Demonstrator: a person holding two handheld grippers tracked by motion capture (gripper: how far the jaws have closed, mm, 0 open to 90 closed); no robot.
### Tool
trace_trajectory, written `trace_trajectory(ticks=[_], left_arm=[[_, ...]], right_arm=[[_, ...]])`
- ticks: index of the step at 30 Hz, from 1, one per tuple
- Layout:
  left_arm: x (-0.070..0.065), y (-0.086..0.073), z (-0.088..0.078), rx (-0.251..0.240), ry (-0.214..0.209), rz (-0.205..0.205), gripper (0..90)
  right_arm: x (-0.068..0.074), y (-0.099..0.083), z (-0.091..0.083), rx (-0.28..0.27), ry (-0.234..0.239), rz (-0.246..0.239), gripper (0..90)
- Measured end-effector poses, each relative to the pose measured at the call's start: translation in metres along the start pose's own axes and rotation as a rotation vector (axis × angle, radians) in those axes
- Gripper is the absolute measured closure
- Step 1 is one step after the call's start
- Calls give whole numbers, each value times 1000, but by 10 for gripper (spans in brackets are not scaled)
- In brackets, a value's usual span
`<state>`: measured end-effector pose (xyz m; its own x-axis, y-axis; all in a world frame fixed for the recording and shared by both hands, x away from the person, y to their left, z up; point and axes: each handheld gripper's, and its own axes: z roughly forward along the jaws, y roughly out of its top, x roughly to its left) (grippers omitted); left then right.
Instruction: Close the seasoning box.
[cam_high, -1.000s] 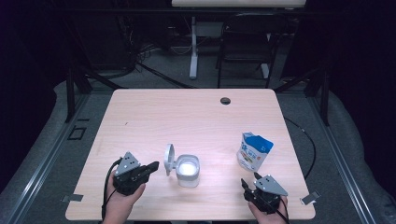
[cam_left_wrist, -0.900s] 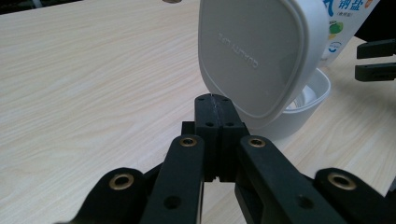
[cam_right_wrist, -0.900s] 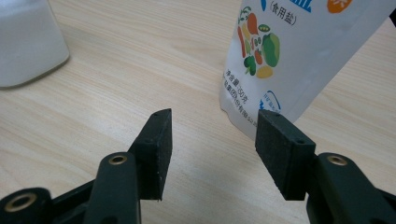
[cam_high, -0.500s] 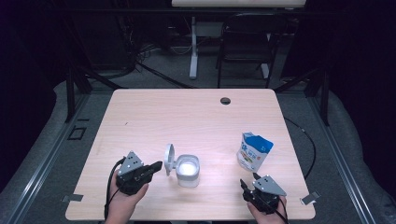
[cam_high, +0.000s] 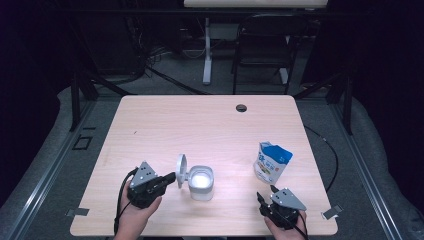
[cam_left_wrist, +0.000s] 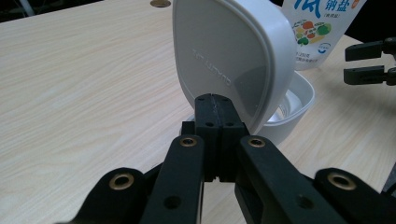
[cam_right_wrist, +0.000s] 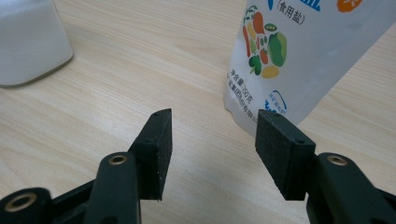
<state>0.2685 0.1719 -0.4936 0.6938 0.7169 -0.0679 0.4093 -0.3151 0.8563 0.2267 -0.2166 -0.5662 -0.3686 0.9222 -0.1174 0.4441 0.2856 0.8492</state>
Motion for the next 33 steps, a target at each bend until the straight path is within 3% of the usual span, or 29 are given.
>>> trace_trajectory(ticks=[14, 25, 33], left_arm=[[-3, 4, 3, 0, -6, 12, 900], [-15, 8, 10, -3, -48, 43, 900], [-14, 8, 6, -9, -40, 43, 900]], right_arm=[[2, 1, 0, -1, 5, -8, 464], [3, 0, 0, -5, 4, -5, 464], [3, 0, 0, -3, 5, -7, 465]])
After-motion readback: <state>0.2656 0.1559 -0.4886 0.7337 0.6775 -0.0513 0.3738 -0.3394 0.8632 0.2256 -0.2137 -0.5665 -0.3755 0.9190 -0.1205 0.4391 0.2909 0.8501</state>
